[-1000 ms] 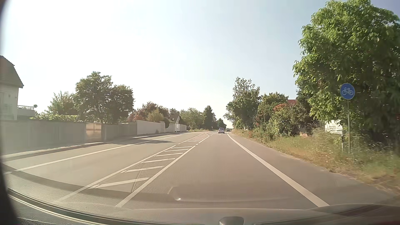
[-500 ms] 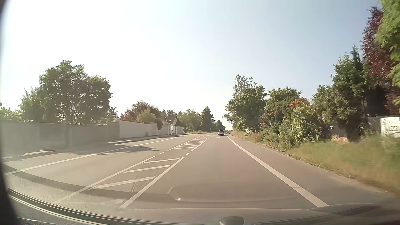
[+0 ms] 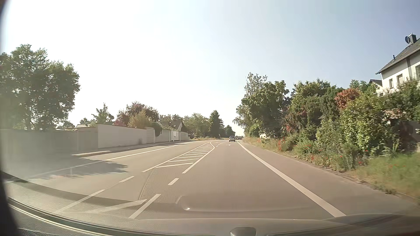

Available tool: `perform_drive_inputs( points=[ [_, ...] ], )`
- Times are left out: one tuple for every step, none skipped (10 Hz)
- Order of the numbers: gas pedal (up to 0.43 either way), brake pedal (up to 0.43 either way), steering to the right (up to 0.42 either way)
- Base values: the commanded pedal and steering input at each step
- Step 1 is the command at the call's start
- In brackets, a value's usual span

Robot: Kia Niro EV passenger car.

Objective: Follow the waypoints while adhering to traffic rules and regulations

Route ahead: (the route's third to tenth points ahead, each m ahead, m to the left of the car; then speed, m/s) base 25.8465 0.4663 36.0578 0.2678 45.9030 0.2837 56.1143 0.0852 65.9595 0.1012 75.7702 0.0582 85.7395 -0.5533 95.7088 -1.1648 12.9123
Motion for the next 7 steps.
perform_drive_inputs(
  points=[
    [0.059, 0.030, 0.005],
    [0.059, 0.030, 0.005],
    [0.059, 0.030, 0.005],
    [0.059, 0.024, 0.005],
    [0.059, 0.024, 0.004],
    [0.059, 0.024, 0.005],
    [0.059, 0.030, 0.005]
  ],
)
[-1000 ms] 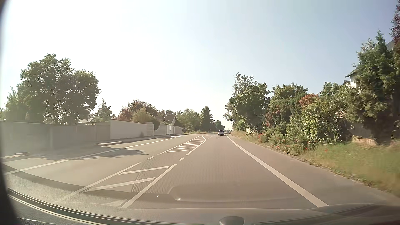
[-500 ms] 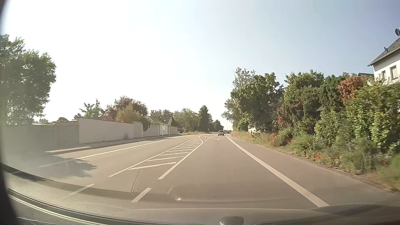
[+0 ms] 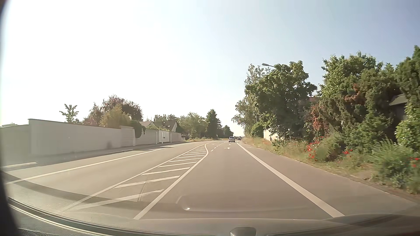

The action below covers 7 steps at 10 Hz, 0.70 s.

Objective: Follow the waypoints while adhering to traffic rules and regulations

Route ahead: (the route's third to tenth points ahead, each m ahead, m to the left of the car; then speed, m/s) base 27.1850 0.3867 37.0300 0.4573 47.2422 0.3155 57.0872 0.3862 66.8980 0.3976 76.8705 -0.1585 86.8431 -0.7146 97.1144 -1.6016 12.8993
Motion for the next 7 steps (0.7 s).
perform_drive_inputs(
  points=[
    [0.059, 0.030, 0.005],
    [0.059, 0.030, 0.005],
    [0.059, 0.024, 0.005],
    [0.059, 0.030, 0.005],
    [0.059, 0.030, 0.005],
    [0.059, 0.030, 0.005],
    [0.059, 0.030, 0.005]
  ],
)
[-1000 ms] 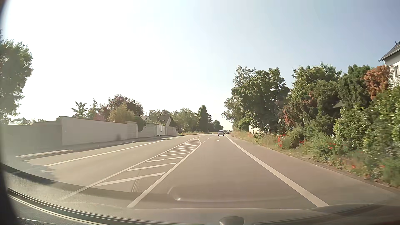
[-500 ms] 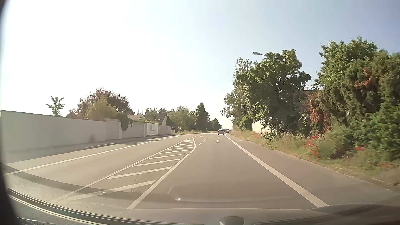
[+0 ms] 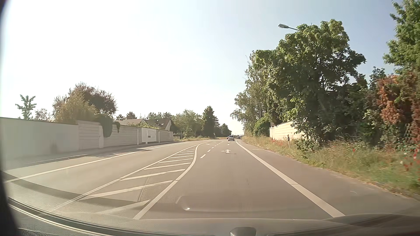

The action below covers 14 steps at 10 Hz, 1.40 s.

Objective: Follow the waypoints while adhering to traffic rules and regulations

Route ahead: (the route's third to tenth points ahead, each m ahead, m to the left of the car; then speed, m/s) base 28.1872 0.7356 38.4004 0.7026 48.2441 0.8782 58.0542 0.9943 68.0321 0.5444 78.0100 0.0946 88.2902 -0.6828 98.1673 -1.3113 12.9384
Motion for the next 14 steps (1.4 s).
perform_drive_inputs(
  points=[
    [0.059, 0.030, 0.004],
    [0.059, 0.030, 0.005],
    [0.059, 0.024, 0.005],
    [0.059, 0.030, 0.005],
    [0.059, 0.030, 0.005],
    [0.059, 0.030, 0.005],
    [0.059, 0.030, 0.005],
    [0.059, 0.030, 0.005],
    [0.059, 0.030, 0.005],
    [0.059, 0.030, 0.005],
    [0.059, 0.030, 0.005],
    [0.059, 0.030, 0.005],
    [0.059, 0.030, 0.005],
    [0.059, 0.030, 0.005]
  ],
)
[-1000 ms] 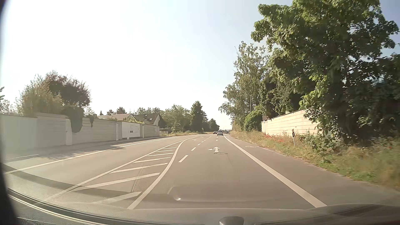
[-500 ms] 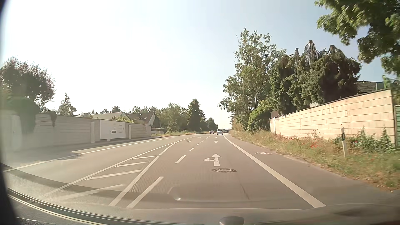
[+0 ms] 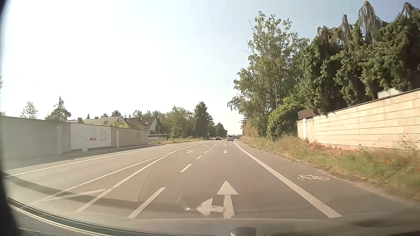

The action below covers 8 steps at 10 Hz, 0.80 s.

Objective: Follow the waypoints while adhering to traffic rules and regulations

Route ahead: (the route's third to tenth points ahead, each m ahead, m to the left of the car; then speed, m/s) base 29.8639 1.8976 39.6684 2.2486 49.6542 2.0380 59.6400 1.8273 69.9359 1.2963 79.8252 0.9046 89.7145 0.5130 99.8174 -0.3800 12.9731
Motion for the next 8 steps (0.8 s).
perform_drive_inputs(
  points=[
    [0.059, 0.030, 0.005],
    [0.059, 0.030, 0.004],
    [0.059, 0.030, 0.004],
    [0.059, 0.030, 0.003],
    [0.059, 0.030, 0.002],
    [0.059, 0.030, 0.000],
    [0.059, 0.030, 0.000],
    [0.059, 0.030, 0.000]
  ],
)
